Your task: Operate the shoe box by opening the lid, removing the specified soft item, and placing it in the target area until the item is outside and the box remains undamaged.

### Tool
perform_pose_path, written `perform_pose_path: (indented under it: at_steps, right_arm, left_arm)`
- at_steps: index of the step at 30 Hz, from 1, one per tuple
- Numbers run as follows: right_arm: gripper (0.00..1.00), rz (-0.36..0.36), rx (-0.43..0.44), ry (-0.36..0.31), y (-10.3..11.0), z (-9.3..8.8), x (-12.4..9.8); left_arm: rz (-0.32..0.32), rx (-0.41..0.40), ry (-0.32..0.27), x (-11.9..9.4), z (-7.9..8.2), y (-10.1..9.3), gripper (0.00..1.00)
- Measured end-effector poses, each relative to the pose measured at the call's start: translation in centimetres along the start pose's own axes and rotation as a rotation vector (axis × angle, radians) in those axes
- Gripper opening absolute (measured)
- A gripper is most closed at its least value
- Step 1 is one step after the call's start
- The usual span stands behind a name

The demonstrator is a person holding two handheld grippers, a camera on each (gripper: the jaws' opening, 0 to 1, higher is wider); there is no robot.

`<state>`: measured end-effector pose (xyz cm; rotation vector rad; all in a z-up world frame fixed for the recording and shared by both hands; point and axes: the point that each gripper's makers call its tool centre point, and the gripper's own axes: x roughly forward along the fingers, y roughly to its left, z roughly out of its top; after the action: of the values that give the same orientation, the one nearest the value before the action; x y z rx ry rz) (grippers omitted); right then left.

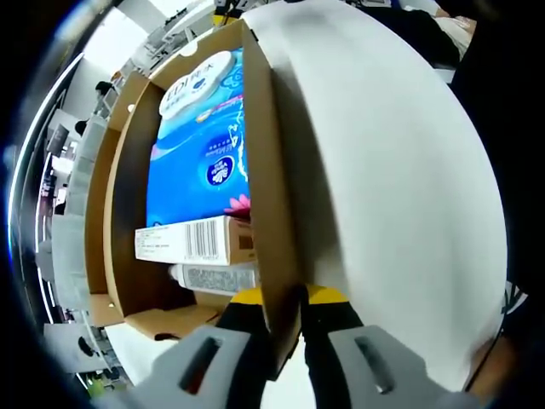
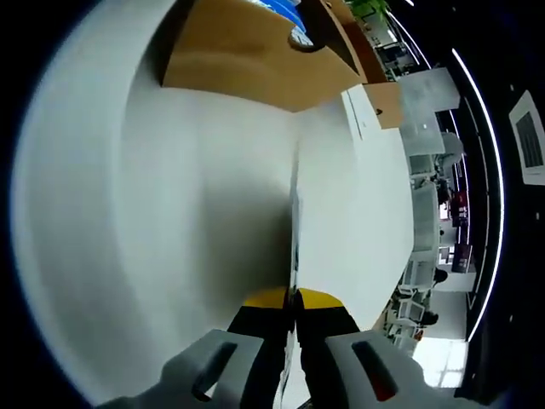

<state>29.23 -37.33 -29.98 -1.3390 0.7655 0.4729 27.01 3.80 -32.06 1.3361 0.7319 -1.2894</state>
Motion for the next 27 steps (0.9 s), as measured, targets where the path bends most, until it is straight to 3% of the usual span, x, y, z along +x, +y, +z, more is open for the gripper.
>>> perform_pose_path:
  at_steps: [27]
  right_arm:
    - [0.03, 0.02, 0.011, 0.011, 0.0, -1.7, 0.7]
  left_arm:
    - [0.002, 0.0, 0.004, -0.1, -0.1, -0.1, 0.11]
